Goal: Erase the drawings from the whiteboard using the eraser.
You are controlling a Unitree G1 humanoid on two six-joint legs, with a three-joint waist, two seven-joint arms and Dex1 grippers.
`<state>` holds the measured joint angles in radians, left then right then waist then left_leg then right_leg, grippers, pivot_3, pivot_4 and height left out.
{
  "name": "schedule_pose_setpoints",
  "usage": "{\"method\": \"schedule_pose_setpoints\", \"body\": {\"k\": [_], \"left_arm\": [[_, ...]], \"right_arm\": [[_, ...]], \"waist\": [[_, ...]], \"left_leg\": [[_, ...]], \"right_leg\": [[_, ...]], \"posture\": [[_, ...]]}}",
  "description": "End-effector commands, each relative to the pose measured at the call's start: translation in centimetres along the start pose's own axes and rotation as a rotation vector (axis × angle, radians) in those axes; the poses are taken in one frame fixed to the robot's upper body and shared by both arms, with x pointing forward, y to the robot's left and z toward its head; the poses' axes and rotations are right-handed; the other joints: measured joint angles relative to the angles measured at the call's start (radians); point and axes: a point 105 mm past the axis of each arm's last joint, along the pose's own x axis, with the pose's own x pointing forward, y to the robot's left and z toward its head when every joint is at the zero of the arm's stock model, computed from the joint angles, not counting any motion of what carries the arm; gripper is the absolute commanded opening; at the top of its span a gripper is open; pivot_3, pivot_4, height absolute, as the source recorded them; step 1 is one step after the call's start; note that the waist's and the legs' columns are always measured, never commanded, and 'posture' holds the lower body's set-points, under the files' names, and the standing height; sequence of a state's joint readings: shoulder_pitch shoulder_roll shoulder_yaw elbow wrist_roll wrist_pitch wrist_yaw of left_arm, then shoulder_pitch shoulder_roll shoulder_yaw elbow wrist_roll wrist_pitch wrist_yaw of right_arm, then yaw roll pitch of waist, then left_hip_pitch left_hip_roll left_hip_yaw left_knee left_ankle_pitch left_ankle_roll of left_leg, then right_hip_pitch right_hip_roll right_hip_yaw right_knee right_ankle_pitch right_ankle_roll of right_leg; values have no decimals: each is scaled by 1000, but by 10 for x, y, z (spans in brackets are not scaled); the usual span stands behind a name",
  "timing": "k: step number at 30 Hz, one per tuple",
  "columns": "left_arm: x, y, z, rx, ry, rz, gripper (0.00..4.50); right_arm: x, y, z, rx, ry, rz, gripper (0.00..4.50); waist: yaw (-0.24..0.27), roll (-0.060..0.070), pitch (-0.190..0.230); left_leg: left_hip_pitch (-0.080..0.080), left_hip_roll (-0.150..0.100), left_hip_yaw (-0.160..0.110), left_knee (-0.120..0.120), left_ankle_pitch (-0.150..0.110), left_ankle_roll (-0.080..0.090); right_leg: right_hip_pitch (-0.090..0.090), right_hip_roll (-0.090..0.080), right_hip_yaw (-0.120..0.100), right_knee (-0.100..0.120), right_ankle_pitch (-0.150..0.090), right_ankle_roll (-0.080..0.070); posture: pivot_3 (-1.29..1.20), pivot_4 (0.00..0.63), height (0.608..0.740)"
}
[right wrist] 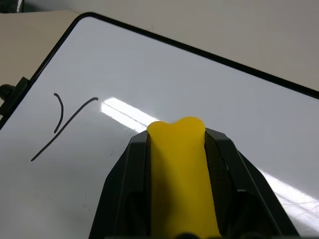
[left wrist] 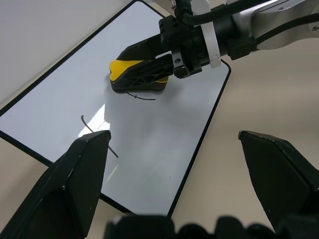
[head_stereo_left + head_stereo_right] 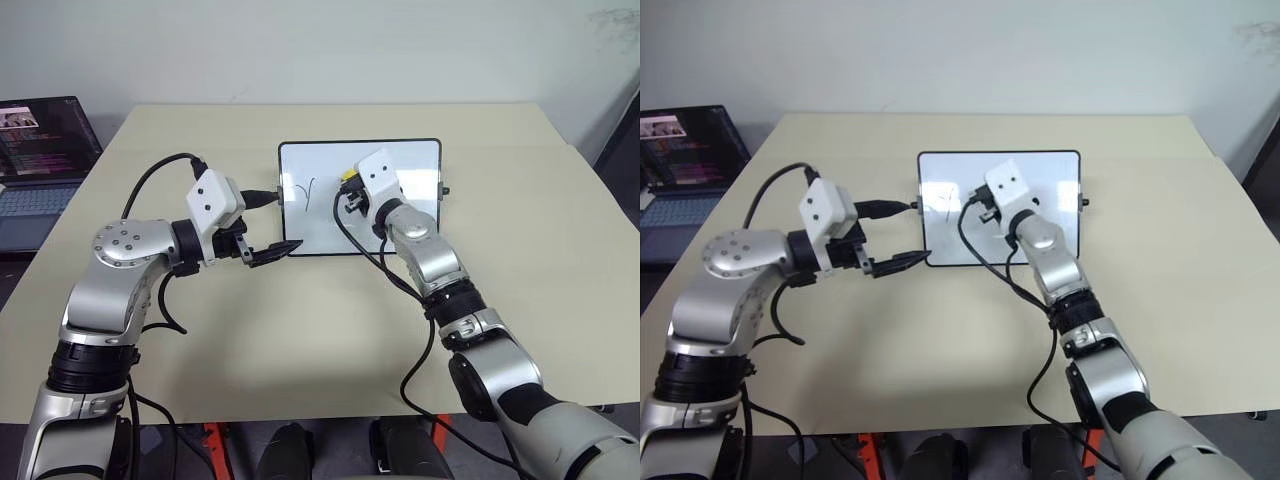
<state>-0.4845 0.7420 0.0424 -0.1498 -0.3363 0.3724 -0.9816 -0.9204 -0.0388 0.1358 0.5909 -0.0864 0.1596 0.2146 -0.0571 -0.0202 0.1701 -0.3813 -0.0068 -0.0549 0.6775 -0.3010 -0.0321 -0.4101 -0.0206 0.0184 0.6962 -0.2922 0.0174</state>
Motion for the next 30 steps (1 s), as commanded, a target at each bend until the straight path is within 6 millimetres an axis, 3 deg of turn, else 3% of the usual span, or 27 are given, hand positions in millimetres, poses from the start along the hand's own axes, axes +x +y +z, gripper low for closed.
{"method": "schedule_pose_setpoints", "body": {"k": [1,13,22,26,30], "left_arm": [[-4,2,13,35,-31,15,4500],[-5,3,13,36,-26,21,4500],[-4,4,12,35,-28,20,4500],[-3,4,12,34,-32,20,4500],[-1,4,12,35,-35,19,4500]], "right_arm": [[2,-1,12,-20,-51,-5,1174],[-23,14,-23,-35,20,56,1174],[-44,8,-42,-53,75,65,1174],[-48,2,-39,-56,76,56,1174],[-43,-8,-15,-42,12,23,1174]], "waist": [[0,0,0],[1,0,0],[3,0,0],[4,0,0],[4,0,0]], "left_leg": [[0,0,0,0,0,0],[0,0,0,0,0,0],[1,0,-1,0,0,0],[1,0,-1,0,0,0],[1,0,-1,1,0,0]], "right_leg": [[0,0,0,0,0,0],[0,0,0,0,0,0],[1,0,0,0,0,0],[1,0,0,0,0,0],[1,0,0,0,0,0]], "posture": [[0,150,740],[0,150,740],[0,150,740],[0,150,740],[0,150,740]]}}
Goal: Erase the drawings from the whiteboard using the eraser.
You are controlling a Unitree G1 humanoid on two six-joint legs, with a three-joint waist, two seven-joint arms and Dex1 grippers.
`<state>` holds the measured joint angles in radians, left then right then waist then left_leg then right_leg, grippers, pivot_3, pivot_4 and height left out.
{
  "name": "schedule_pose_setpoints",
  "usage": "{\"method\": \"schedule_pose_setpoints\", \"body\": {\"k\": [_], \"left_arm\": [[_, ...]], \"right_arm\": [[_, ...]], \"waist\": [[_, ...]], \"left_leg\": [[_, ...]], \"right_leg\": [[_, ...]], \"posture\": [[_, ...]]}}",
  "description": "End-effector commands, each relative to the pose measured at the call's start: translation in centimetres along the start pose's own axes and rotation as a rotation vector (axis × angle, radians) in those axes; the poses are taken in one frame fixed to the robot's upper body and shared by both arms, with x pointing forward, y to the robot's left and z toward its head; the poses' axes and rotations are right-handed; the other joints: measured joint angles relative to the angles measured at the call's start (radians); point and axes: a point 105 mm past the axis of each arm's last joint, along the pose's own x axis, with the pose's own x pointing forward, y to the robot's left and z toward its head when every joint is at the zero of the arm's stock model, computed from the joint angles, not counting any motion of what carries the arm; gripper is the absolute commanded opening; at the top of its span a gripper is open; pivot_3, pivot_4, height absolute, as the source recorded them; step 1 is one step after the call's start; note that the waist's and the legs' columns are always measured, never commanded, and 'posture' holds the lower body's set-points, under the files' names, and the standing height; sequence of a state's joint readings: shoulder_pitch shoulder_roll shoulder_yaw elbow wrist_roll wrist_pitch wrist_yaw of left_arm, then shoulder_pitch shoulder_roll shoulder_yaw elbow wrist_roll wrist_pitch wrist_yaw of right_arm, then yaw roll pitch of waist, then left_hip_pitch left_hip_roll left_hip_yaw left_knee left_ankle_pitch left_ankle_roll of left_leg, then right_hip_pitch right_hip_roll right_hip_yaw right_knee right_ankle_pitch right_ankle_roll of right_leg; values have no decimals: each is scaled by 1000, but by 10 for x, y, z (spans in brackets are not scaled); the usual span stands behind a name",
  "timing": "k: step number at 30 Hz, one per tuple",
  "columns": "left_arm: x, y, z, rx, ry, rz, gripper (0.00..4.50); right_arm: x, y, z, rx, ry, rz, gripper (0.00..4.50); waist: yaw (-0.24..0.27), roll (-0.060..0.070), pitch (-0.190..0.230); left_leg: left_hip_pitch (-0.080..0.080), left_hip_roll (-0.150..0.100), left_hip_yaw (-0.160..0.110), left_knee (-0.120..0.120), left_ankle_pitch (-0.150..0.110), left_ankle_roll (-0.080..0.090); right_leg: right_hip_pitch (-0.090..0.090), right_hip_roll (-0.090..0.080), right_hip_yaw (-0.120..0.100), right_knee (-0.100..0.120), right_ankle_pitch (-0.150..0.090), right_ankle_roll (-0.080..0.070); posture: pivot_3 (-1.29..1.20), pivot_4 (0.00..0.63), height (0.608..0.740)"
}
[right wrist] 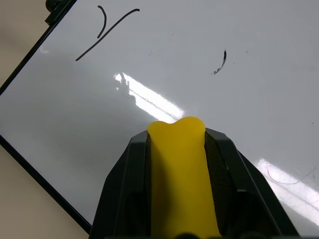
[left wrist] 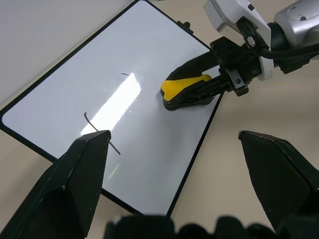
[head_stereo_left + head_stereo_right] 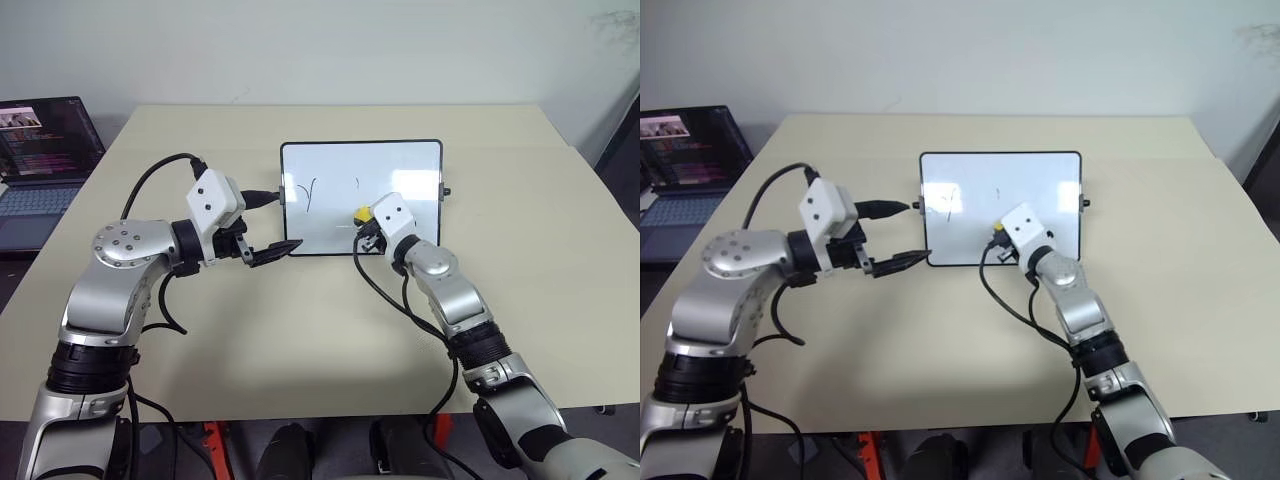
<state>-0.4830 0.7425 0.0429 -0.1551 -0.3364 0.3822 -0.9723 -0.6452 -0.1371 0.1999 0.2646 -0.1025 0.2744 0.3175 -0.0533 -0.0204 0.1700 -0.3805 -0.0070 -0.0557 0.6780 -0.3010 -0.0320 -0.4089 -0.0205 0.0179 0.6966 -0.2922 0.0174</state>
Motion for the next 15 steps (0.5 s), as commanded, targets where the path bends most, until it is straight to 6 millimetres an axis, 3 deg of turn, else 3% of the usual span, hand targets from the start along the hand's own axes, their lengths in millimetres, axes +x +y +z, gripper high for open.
{"method": "schedule_pose_setpoints", "body": {"k": [1,8,15], "left_arm": [[-1,4,13,39,-40,10,4500],[0,3,12,40,-41,4,4500],[0,3,13,43,-42,1,4500]], "right_arm": [[1,-18,34,1,-92,-60,1174],[9,-20,89,27,-228,-85,1174],[26,-26,93,21,-226,-117,1174]], "waist": [[0,0,0],[-4,0,0],[-1,0,0]], "left_leg": [[0,0,0,0,0,0],[0,0,0,-1,0,0],[-1,0,0,-1,0,0]], "right_leg": [[0,0,0,0,0,0],[-1,0,0,0,0,0],[-1,0,0,-1,0,0]], "posture": [[0,150,740],[0,150,740],[0,150,740]]}}
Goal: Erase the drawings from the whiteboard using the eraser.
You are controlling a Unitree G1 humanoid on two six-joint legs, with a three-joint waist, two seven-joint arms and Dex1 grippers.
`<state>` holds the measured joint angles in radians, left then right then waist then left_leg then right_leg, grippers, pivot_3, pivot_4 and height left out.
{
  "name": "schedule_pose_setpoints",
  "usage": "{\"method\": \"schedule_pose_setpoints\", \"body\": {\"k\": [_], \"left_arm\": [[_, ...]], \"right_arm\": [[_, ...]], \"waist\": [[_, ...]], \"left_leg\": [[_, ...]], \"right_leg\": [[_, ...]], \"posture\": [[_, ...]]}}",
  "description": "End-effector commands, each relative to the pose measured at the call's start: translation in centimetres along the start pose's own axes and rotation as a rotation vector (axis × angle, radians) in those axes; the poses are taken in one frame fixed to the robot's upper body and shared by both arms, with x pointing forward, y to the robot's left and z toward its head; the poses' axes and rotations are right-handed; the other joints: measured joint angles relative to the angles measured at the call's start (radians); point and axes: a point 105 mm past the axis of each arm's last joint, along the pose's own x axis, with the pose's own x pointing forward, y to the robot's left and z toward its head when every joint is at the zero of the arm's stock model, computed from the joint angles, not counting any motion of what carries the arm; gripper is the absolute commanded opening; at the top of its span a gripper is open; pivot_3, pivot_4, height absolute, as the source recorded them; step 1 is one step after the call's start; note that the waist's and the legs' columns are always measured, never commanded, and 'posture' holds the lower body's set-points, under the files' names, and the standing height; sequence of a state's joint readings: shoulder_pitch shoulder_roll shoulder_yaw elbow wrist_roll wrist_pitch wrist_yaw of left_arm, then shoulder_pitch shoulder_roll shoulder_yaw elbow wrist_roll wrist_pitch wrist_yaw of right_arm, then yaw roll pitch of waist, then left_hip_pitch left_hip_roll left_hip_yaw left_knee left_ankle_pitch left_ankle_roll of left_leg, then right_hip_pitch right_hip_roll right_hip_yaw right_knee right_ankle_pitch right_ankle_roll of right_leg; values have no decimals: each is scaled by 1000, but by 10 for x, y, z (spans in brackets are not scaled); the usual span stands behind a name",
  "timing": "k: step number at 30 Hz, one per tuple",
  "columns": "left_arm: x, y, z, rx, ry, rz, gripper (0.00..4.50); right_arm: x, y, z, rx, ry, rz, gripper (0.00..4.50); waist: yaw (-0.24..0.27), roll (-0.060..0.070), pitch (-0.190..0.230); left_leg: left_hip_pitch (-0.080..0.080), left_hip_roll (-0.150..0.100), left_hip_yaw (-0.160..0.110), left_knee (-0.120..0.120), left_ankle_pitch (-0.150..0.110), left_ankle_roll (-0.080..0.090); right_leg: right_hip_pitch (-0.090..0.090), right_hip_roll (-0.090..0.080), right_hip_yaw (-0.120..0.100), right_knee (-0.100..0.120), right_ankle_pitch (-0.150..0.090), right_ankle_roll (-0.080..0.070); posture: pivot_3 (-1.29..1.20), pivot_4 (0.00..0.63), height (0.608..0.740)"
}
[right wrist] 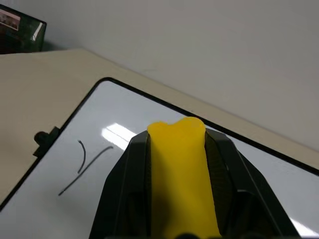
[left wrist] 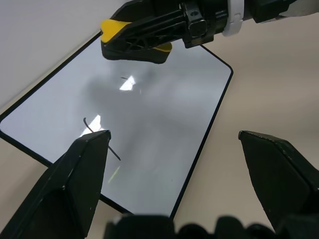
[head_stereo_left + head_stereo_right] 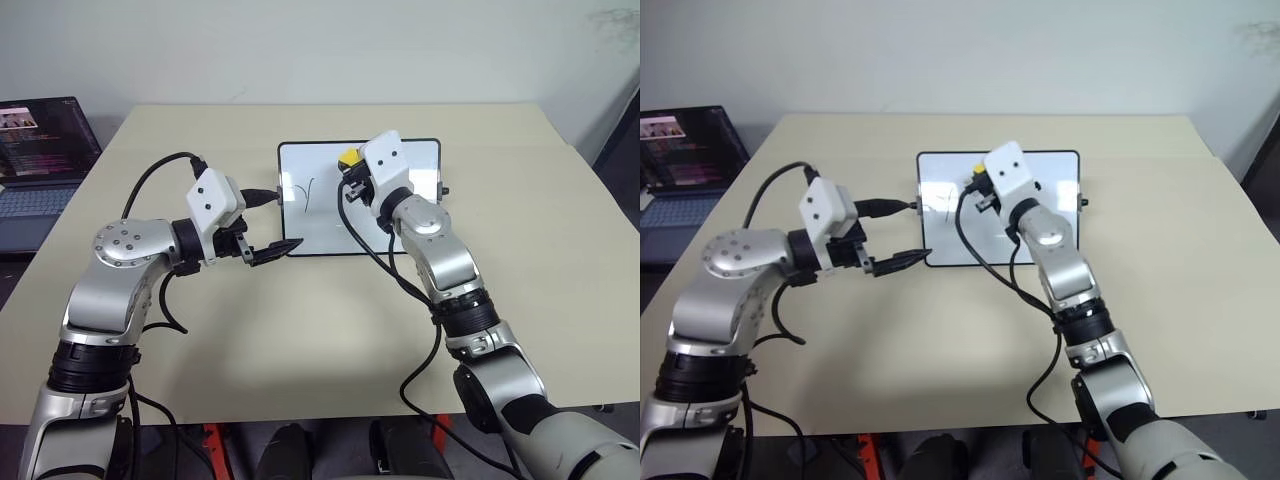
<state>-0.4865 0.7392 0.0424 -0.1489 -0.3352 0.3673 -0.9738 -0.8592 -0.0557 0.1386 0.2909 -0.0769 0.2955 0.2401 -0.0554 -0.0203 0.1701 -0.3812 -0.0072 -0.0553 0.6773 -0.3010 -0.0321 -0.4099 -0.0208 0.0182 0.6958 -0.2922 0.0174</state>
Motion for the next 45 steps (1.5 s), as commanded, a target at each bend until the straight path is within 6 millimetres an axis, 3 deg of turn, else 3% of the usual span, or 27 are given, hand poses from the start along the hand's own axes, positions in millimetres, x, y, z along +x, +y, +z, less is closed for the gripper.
{"method": "schedule_pose_setpoints", "body": {"k": [1,8,13,24,33,36,45], "left_arm": [[0,2,11,35,-33,1,4500],[-1,2,12,38,-31,-2,4500],[-2,1,12,37,-30,-1,4500],[-3,0,12,31,-26,3,4500],[-4,2,12,32,-22,10,4500],[-3,2,12,31,-23,9,4500],[-3,3,11,33,-21,5,4500]], "right_arm": [[10,-9,9,-13,-39,-36,1174],[21,-24,-7,-46,1,-73,1174],[21,-23,-17,-41,22,-68,1174],[-4,4,-47,-16,89,-5,1174],[-31,-5,-67,-23,162,-22,1174],[-32,-15,-60,-15,155,-55,1174],[-29,-33,0,31,24,-110,1174]], "waist": [[2,0,0],[-2,0,0],[-2,0,0],[-1,0,0],[4,0,0],[5,0,0],[5,0,0]], "left_leg": [[0,0,0,0,0,0],[0,0,0,0,0,0],[0,0,1,0,0,0],[0,0,0,0,0,0],[0,0,0,0,0,0],[0,0,0,0,0,0],[-1,0,0,0,0,0]], "right_leg": [[0,0,0,0,0,0],[0,0,0,0,0,0],[0,0,0,0,0,0],[0,0,0,0,0,0],[0,0,0,0,0,0],[1,0,0,0,0,0],[0,0,0,0,0,0]], "posture": [[0,150,740],[0,150,740],[0,150,740],[0,150,740],[0,150,740],[0,150,740],[0,150,740]]}}
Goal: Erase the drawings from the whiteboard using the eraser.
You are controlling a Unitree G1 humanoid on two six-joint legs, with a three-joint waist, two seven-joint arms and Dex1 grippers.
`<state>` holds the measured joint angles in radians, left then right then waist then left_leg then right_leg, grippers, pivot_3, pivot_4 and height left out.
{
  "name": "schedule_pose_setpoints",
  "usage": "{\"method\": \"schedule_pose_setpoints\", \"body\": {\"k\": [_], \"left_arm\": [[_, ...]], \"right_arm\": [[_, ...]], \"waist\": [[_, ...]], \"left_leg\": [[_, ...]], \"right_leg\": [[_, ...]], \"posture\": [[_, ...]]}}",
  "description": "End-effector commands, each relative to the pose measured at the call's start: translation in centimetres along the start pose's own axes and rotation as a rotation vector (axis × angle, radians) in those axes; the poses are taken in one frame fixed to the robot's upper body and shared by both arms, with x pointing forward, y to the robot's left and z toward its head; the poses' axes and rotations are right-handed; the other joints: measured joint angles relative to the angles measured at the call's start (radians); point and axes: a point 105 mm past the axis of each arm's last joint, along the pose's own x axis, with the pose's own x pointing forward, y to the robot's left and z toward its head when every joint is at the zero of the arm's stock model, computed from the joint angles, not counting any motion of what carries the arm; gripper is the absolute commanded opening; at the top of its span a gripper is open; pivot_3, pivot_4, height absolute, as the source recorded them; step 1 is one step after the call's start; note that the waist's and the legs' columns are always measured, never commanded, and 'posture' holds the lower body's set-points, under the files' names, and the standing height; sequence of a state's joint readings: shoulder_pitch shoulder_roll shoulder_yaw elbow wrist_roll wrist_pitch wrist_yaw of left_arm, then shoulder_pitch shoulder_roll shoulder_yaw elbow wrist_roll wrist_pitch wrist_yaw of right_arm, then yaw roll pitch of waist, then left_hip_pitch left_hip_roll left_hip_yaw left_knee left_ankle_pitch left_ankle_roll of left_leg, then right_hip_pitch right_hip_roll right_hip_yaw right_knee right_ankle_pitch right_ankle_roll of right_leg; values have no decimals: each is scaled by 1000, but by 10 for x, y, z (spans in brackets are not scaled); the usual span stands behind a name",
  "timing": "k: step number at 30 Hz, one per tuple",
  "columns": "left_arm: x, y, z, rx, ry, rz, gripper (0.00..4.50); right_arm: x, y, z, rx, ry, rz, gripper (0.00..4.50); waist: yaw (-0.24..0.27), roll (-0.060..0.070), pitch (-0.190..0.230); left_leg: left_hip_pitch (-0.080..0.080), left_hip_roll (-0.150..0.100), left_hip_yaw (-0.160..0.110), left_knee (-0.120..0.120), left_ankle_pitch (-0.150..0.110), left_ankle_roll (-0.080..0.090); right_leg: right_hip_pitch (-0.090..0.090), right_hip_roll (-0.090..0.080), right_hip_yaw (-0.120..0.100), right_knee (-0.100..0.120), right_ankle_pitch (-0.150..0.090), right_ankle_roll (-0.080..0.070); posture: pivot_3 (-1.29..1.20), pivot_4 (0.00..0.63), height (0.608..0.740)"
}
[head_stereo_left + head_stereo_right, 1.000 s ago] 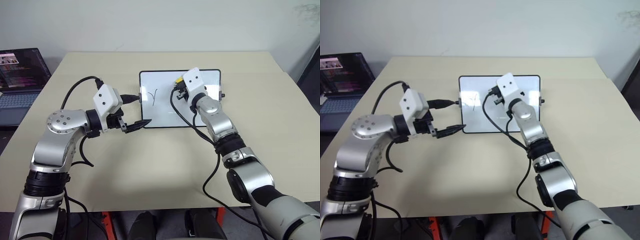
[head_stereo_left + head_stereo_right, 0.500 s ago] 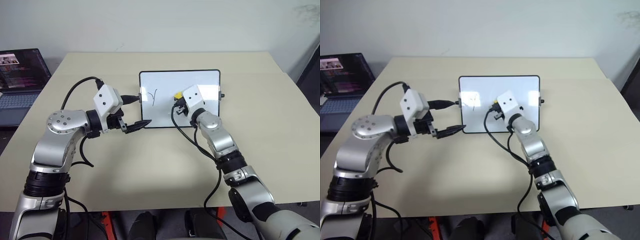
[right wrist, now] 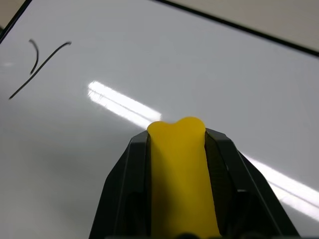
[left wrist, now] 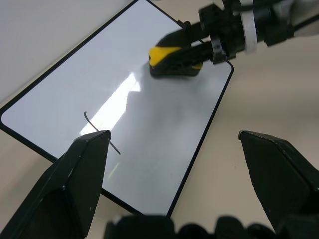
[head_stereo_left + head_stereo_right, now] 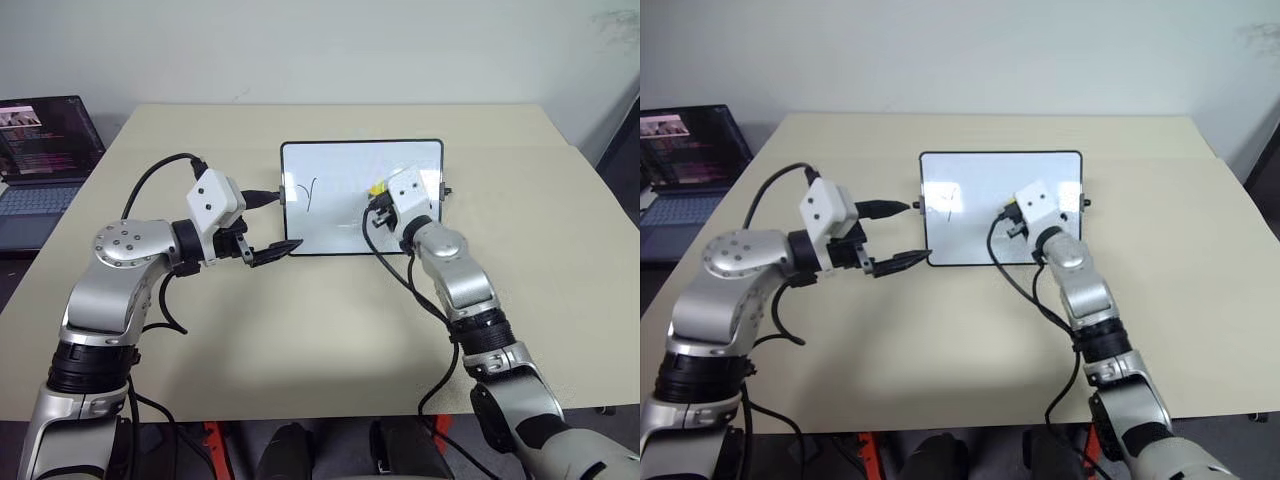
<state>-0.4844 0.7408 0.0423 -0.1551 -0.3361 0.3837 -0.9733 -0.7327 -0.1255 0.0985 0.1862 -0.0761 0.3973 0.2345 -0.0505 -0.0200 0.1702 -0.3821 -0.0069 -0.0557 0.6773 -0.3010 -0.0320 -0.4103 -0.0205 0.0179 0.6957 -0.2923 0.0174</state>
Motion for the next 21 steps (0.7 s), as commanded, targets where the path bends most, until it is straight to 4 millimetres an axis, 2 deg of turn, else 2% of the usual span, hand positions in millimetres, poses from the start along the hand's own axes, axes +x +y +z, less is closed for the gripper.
{"method": "schedule_pose_setpoints", "body": {"k": [1,14,21], "left_arm": [[-3,3,12,42,-30,6,4500],[-10,5,-1,15,-5,71,4500],[-19,18,-10,33,41,194,4500]], "right_arm": [[-6,-6,42,20,-113,-23,1174],[-5,-5,41,28,-108,-36,1174],[-1,-5,40,21,-109,-25,1174]], "waist": [[1,0,0],[-1,0,0],[-1,0,0]], "left_leg": [[0,0,0,0,0,0],[0,0,0,0,0,0],[0,0,0,0,0,0]], "right_leg": [[0,0,0,0,0,0],[0,0,0,0,0,0],[0,0,0,0,0,0]], "posture": [[0,150,740],[0,150,740],[0,150,740]]}}
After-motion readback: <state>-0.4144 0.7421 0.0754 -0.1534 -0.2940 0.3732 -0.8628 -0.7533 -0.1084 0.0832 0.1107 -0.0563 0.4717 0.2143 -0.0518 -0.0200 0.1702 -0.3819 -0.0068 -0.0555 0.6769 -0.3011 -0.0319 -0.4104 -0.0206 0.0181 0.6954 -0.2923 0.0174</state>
